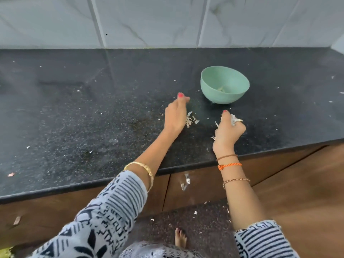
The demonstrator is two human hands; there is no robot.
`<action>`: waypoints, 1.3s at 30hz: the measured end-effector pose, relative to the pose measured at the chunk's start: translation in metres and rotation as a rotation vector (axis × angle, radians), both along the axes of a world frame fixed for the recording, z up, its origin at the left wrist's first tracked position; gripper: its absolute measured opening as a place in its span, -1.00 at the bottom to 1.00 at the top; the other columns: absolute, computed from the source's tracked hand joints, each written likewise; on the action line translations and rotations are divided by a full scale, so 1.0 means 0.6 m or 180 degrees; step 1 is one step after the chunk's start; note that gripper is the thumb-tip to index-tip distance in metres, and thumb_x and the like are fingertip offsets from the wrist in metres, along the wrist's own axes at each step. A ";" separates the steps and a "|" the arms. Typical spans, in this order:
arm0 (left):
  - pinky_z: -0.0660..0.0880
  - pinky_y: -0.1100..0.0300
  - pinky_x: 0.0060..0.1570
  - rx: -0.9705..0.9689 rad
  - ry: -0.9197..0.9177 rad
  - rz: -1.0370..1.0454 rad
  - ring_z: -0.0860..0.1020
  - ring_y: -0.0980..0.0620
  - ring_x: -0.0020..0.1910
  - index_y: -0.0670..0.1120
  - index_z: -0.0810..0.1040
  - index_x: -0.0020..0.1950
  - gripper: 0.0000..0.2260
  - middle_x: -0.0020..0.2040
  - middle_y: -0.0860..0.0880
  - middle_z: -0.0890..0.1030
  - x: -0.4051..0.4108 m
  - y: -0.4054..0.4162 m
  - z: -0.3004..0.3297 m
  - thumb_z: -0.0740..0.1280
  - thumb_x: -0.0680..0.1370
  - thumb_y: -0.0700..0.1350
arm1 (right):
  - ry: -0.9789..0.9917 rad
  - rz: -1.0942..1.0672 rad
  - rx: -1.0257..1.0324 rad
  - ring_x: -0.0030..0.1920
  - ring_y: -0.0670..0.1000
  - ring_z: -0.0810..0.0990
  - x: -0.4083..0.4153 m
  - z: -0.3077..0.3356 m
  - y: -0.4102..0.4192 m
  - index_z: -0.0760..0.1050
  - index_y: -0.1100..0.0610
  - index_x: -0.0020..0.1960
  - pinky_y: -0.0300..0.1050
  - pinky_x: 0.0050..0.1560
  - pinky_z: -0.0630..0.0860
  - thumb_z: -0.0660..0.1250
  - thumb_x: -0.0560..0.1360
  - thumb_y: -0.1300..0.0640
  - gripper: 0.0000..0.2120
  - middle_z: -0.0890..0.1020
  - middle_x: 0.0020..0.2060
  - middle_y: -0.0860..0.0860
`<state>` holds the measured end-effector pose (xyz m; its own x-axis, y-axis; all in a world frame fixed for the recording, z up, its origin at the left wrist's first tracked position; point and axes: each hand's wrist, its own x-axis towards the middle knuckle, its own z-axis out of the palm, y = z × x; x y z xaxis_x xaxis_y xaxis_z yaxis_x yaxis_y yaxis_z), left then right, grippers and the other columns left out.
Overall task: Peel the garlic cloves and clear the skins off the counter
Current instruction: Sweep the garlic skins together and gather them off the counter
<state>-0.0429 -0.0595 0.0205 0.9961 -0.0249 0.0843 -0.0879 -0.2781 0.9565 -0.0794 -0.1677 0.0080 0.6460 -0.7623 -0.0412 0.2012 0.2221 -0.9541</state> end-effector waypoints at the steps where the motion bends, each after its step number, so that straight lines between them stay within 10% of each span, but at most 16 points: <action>1: 0.23 0.19 0.29 0.0275 -0.0098 0.0109 0.46 -0.07 0.19 -0.13 0.55 0.08 -0.54 0.05 -0.08 0.59 0.002 0.014 -0.003 -0.12 0.67 -0.02 | -0.0011 0.0026 0.0044 -0.49 -0.06 0.12 0.001 0.001 -0.003 0.13 0.08 -0.51 -0.16 -0.41 0.08 0.29 0.45 0.32 -0.52 0.18 -0.63 -0.17; 4: 0.22 0.02 0.30 0.1094 -0.0101 0.0215 0.43 -0.13 0.18 -0.08 0.36 -0.21 -0.65 -0.08 -0.12 0.49 0.003 0.037 -0.022 -0.08 0.67 -0.04 | -0.0013 0.0095 0.0062 -0.51 -0.09 0.10 0.002 0.001 -0.004 0.11 0.07 -0.50 -0.16 -0.42 0.07 0.28 0.46 0.33 -0.52 0.17 -0.63 -0.18; 9: 0.28 0.08 0.03 0.1201 -0.0002 -0.0526 0.49 -0.17 0.07 -0.17 0.43 -0.06 -0.62 -0.01 -0.20 0.54 -0.012 -0.025 -0.024 -0.08 0.66 0.00 | 0.0006 0.0122 0.0042 -0.50 -0.07 0.15 -0.001 -0.001 -0.004 0.16 0.09 -0.50 -0.15 -0.42 0.10 0.29 0.47 0.31 -0.54 0.21 -0.61 -0.14; 14: 0.27 0.15 0.25 0.0810 -0.0042 -0.0570 0.48 -0.07 0.11 -0.16 0.51 0.17 -0.47 0.14 -0.20 0.56 -0.016 -0.029 -0.009 -0.13 0.62 0.12 | 0.0007 0.0127 0.0133 -0.49 -0.07 0.18 -0.012 0.002 -0.005 0.19 0.11 -0.48 -0.16 -0.43 0.13 0.29 0.48 0.31 -0.57 0.23 -0.56 -0.07; 20: -0.02 0.02 0.46 0.2859 -0.0646 -0.1310 0.06 -0.15 0.50 -0.20 0.13 0.48 -0.33 0.51 -0.18 0.12 -0.010 0.026 -0.057 0.18 0.54 0.20 | -0.0070 0.0114 0.0417 -0.60 -0.14 0.11 -0.024 0.006 -0.008 0.15 0.08 -0.42 -0.28 -0.56 0.10 0.27 0.50 0.30 -0.58 0.18 -0.55 -0.05; 29: 0.35 0.04 0.09 0.3623 -0.1071 -0.1305 0.38 -0.13 0.19 -0.07 0.38 0.25 -0.66 0.21 -0.14 0.40 0.055 -0.037 -0.021 0.07 0.62 0.11 | -0.0118 0.0259 0.0255 -0.56 -0.11 0.14 -0.026 0.001 -0.011 0.18 0.11 -0.48 -0.22 -0.51 0.10 0.28 0.49 0.31 -0.56 0.22 -0.61 -0.11; 39: 0.42 0.03 -0.07 0.3975 -0.0865 -0.0724 0.54 -0.21 0.08 -0.25 0.54 0.07 -0.56 0.07 -0.21 0.59 0.029 -0.047 -0.007 0.02 0.65 0.05 | -0.0014 0.0561 -0.0121 -0.56 -0.12 0.16 -0.034 -0.001 -0.010 0.15 0.09 -0.52 -0.24 -0.52 0.13 0.29 0.48 0.32 -0.51 0.22 -0.64 -0.15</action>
<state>-0.0252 -0.0876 0.0166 0.9140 -0.3979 0.0790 -0.3997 -0.9166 0.0071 -0.0997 -0.1736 0.0074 0.7698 -0.6382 -0.0113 0.1667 0.2180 -0.9616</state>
